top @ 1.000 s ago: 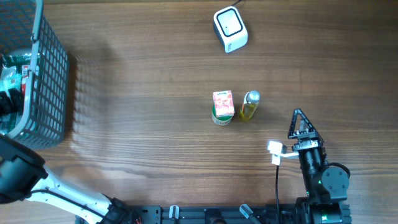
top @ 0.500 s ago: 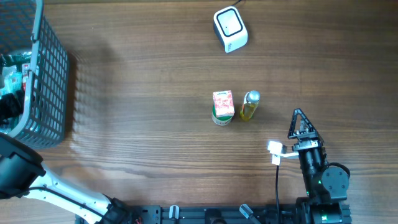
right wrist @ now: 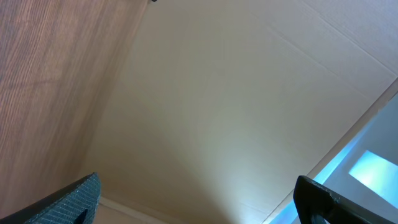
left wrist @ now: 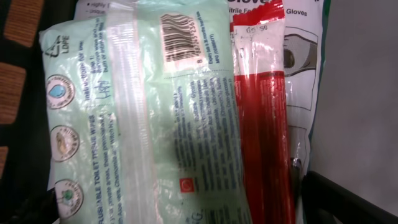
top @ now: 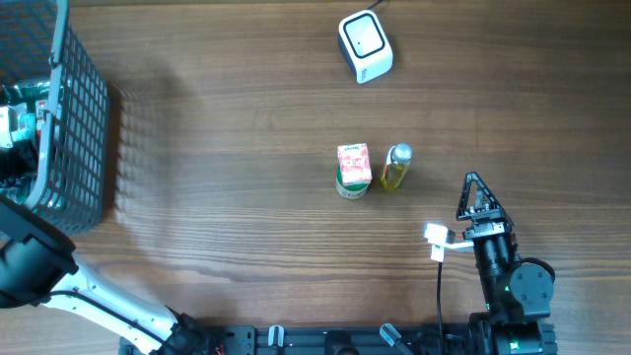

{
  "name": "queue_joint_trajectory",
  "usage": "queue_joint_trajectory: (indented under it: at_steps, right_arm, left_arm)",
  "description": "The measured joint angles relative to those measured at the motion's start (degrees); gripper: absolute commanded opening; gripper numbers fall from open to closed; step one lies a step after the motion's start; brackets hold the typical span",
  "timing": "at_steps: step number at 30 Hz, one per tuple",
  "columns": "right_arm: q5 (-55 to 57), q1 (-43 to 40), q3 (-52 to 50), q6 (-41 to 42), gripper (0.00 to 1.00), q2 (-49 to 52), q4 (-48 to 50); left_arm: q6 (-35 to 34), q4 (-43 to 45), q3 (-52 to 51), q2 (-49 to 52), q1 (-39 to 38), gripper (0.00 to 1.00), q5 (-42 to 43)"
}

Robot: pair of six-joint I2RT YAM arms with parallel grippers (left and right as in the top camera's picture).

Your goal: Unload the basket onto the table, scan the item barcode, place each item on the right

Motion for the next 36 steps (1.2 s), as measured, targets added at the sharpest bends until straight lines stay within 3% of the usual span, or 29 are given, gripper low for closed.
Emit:
queue_joint_trajectory:
  at_steps: [10,11,14,16,21,27,36]
  right_arm:
    - [-0.02,0.0,0.0,0.0,1.0,0.0,0.0]
    - [0.0,0.0,0.0,0.0,1.0,0.0,0.0]
    - [0.0,0.0,0.0,0.0,1.0,0.0,0.0]
    - [-0.02,0.0,0.0,0.0,1.0,0.0,0.0]
    - [-0.02,0.0,0.0,0.0,1.0,0.0,0.0]
    - [0.0,0.0,0.0,0.0,1.0,0.0,0.0]
    - [0.0,0.0,0.0,0.0,1.0,0.04,0.0]
  left_arm:
    - [0.85,0.46,2.03,2.64,-0.35,0.96,-0.52]
    - [0.87,0.48,2.19,2.82,-0.35,0.92,-0.5]
    - [1.07,0.83,2.75,3.37,-0.26,0.6,-0.52]
    - [1.09,1.25,3.04,3.67,0.04,0.52,-0.28]
    - [1.46,1.29,3.26,3.76,0.22,0.21,0.59]
    - [1.07,0.85,3.41,3.76,0.48,0.04,3.23]
    - [-5.35,1.84,2.49,2.99,0.48,0.04,6.19]
